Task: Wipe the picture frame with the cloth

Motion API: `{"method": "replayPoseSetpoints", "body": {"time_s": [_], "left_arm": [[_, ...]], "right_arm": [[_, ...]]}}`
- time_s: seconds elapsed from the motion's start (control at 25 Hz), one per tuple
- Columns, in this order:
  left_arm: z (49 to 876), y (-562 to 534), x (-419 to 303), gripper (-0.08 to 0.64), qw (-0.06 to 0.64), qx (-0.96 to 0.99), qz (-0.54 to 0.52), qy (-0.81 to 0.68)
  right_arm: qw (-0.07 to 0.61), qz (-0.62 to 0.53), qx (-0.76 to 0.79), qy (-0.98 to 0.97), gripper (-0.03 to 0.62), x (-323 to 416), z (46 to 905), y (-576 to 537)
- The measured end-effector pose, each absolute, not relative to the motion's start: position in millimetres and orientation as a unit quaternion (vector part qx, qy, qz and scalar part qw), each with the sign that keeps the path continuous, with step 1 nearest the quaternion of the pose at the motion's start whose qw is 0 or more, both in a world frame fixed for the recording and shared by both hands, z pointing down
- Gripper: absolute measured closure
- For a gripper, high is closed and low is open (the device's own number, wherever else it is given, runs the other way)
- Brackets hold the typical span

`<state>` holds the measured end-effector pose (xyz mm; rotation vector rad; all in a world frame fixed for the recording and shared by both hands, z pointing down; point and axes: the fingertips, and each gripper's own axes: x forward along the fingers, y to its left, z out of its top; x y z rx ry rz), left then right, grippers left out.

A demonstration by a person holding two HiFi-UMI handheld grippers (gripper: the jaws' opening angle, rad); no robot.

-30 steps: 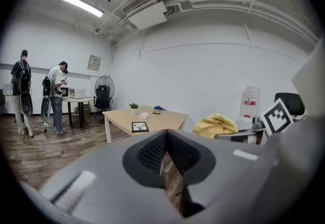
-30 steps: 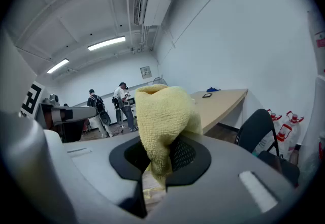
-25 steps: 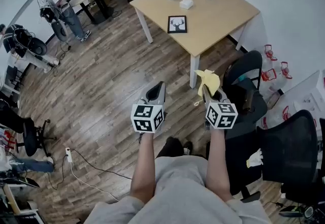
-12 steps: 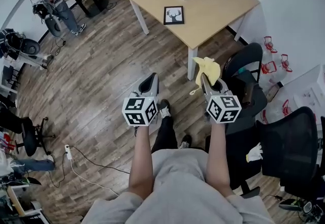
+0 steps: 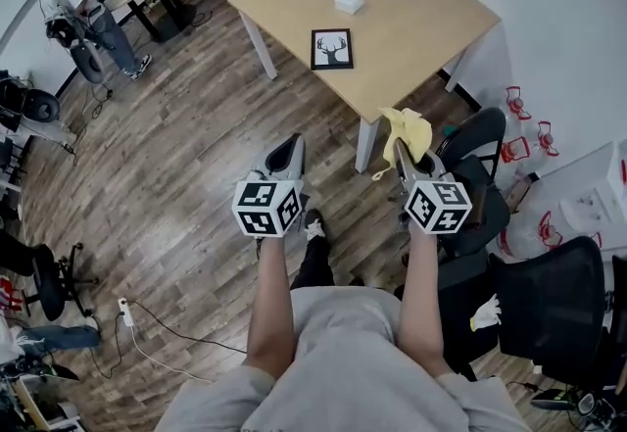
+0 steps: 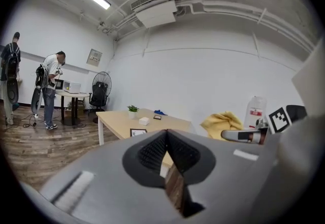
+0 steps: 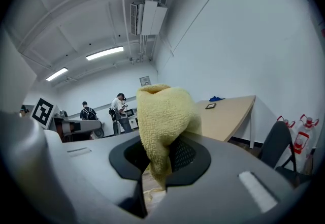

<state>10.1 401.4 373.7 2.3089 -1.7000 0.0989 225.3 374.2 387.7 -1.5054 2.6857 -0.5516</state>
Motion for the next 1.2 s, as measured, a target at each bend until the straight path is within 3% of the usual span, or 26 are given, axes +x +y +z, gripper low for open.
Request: {"method": "replayPoseSetpoints", "body": {"time_s": [0.28, 0.64, 1.2], "left_arm": [[341, 301, -43, 0.508, 0.144, 0.792, -0.017, -0.593], [357, 209, -93, 0.508, 0.166, 0.799, -0.019, -0.577], [406, 152, -142, 0.508, 0.209, 0.808, 0.015, -0.55]], "right_arm": [[-0.017, -0.156, -0.485, 0.86, 0.538, 196, 363, 285], [-0.038, -0.157, -0.505, 0.848, 0.538, 159, 365, 203], [-0.048, -0.191, -0.552, 0.81, 0.538, 149, 396, 163]]}}
